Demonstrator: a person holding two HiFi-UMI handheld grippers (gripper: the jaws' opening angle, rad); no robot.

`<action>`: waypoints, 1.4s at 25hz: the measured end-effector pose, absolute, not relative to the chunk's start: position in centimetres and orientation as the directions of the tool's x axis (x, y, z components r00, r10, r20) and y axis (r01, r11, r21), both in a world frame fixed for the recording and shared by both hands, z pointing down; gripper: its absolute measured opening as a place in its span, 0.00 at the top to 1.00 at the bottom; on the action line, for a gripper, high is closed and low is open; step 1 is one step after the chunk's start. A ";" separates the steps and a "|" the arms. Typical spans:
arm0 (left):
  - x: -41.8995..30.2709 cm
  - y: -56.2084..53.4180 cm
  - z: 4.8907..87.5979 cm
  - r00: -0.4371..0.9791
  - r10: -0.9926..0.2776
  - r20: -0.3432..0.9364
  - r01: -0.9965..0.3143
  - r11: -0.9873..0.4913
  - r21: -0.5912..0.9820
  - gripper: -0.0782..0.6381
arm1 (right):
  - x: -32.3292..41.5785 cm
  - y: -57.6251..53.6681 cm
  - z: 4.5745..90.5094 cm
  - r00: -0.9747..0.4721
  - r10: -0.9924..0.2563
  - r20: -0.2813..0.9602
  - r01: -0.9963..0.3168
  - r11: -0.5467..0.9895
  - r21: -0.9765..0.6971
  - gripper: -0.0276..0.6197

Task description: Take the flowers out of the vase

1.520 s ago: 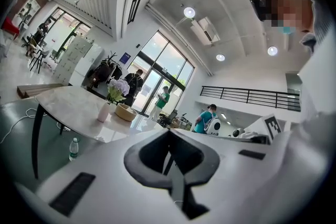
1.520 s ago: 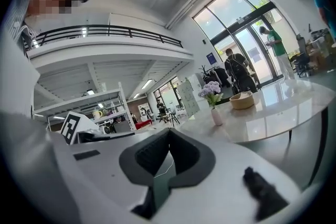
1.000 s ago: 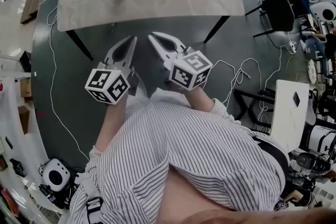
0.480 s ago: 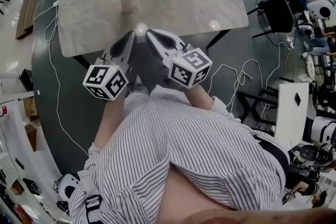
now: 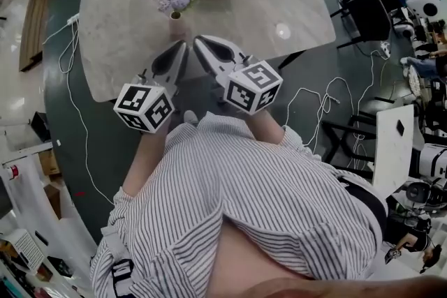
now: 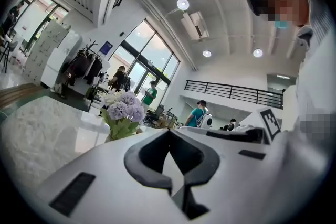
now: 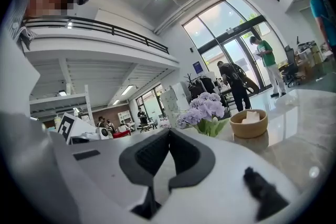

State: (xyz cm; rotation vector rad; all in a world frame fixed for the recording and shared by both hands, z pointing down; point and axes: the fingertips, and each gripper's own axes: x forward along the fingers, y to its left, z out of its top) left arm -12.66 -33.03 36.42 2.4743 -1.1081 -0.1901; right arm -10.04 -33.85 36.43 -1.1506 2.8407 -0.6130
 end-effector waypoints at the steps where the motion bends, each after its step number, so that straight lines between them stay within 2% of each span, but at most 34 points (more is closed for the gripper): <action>1: -12.7 -33.2 36.6 0.678 -0.733 0.046 -0.673 -0.595 0.439 0.88 | -10.0 -34.1 36.5 -0.725 -0.674 0.138 -0.671 0.649 -0.358 0.93; 8: -14.1 -34.2 38.1 0.682 -0.729 0.059 -0.661 -0.579 0.478 0.88 | -10.5 -35.7 37.5 -0.700 -0.695 0.168 -0.699 0.617 -0.361 0.93; 35: -14.1 -40.1 41.3 0.646 -0.756 0.105 -0.668 -0.493 0.557 0.88 | -9.7 -42.5 41.4 -0.721 -0.638 0.272 -0.687 0.601 -0.409 0.93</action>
